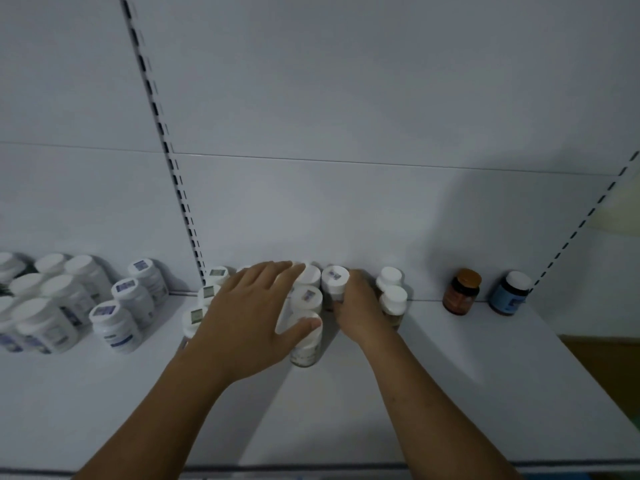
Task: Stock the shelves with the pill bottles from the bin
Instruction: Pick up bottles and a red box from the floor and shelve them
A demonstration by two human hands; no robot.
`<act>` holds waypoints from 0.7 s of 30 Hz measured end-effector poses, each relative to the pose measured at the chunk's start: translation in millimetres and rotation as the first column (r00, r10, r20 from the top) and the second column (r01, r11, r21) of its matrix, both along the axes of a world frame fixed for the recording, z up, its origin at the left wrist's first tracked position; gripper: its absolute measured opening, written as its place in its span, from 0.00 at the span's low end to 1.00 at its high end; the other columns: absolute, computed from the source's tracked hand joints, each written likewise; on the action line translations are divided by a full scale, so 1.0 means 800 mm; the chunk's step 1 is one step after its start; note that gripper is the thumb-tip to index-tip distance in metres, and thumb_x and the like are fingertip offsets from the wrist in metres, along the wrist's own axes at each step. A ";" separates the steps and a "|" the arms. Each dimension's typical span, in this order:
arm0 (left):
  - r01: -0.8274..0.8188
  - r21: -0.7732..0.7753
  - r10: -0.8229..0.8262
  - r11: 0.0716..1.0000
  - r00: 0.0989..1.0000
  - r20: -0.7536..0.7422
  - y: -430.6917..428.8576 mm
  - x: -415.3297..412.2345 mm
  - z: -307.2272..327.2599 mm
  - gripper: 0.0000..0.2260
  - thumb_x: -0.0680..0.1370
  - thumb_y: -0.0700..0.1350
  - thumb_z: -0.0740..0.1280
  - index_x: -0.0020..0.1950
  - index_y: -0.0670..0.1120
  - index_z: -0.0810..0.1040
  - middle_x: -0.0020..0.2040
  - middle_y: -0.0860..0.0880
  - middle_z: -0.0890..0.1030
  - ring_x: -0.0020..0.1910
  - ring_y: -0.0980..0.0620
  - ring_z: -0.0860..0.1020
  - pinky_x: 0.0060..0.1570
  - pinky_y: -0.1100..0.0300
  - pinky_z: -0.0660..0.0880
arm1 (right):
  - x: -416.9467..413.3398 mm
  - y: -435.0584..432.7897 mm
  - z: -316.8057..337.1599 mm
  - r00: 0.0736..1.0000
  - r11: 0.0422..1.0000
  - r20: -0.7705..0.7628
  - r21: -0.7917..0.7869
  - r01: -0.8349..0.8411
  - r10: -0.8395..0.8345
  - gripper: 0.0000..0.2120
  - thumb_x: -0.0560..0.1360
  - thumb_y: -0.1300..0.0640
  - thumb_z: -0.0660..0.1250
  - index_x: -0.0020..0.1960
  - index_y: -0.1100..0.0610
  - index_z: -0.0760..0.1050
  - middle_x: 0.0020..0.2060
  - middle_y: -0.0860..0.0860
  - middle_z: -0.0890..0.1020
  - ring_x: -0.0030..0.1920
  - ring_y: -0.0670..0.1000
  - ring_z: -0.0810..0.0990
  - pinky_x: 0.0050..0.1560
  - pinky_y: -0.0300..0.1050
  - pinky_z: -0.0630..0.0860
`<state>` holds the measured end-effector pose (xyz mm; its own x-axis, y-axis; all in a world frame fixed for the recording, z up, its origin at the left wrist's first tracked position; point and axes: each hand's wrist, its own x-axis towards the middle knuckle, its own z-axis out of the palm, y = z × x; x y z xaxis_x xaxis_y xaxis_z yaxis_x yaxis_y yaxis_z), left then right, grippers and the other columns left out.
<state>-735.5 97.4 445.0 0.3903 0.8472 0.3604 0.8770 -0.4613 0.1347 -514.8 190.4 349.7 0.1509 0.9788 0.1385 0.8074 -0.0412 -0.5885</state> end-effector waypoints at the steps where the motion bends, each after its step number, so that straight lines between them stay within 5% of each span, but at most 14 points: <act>1: -0.002 -0.007 0.002 1.000 1.000 0.003 -0.001 -0.002 -0.002 0.38 0.79 0.75 0.55 0.83 0.55 0.61 0.79 0.57 0.68 0.78 0.52 0.66 0.77 0.52 0.63 | -0.006 -0.011 0.014 1.000 1.000 -0.012 0.007 -0.016 0.016 0.17 0.73 0.48 0.71 0.60 0.47 0.77 0.52 0.45 0.83 0.54 0.49 0.84 0.53 0.49 0.84; 5: -0.002 -0.034 0.003 0.999 0.999 0.034 -0.002 -0.012 -0.005 0.38 0.79 0.75 0.56 0.83 0.56 0.62 0.79 0.57 0.68 0.78 0.53 0.66 0.77 0.50 0.66 | -0.017 -0.028 0.026 0.998 1.000 -0.059 -0.001 -0.014 0.014 0.24 0.74 0.61 0.71 0.69 0.51 0.73 0.62 0.50 0.81 0.63 0.53 0.81 0.63 0.54 0.80; 11: -0.020 -0.040 0.022 0.999 0.999 0.043 0.000 -0.020 -0.007 0.38 0.78 0.77 0.55 0.82 0.56 0.62 0.79 0.57 0.69 0.77 0.53 0.67 0.76 0.51 0.67 | -0.016 -0.045 0.017 0.993 0.996 -0.114 -0.089 0.007 -0.018 0.32 0.74 0.65 0.69 0.76 0.58 0.63 0.70 0.57 0.74 0.70 0.59 0.74 0.71 0.58 0.73; 14: -0.034 -0.042 0.036 0.999 0.999 0.031 0.001 -0.021 -0.004 0.39 0.78 0.77 0.53 0.82 0.56 0.61 0.79 0.57 0.68 0.78 0.52 0.67 0.76 0.50 0.67 | -0.013 -0.079 0.046 0.988 0.998 -0.150 -0.051 -0.040 0.032 0.34 0.77 0.68 0.66 0.80 0.57 0.59 0.74 0.56 0.68 0.75 0.57 0.68 0.76 0.46 0.64; 18: -0.068 -0.024 0.068 0.997 0.998 0.005 0.000 -0.023 0.008 0.38 0.78 0.76 0.52 0.83 0.55 0.62 0.79 0.55 0.69 0.78 0.51 0.67 0.76 0.49 0.66 | 0.004 -0.107 0.091 0.966 0.979 -0.198 0.148 -0.141 0.169 0.29 0.82 0.66 0.64 0.80 0.52 0.63 0.75 0.49 0.69 0.73 0.44 0.67 0.77 0.45 0.63; 21: -0.104 -0.022 0.104 0.994 0.995 0.005 -0.005 -0.024 0.020 0.39 0.78 0.76 0.53 0.82 0.55 0.62 0.79 0.53 0.70 0.77 0.49 0.69 0.75 0.47 0.66 | 0.009 -0.118 0.129 0.949 0.941 -0.135 0.226 -0.252 0.286 0.27 0.82 0.53 0.68 0.79 0.46 0.64 0.74 0.43 0.70 0.69 0.37 0.66 0.70 0.37 0.64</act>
<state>-754.3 93.4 461.3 0.2974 0.8909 0.3433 0.9192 -0.3644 0.1493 -507.7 95.8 452.5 -0.0767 0.9394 0.3342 0.6633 0.2983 -0.6863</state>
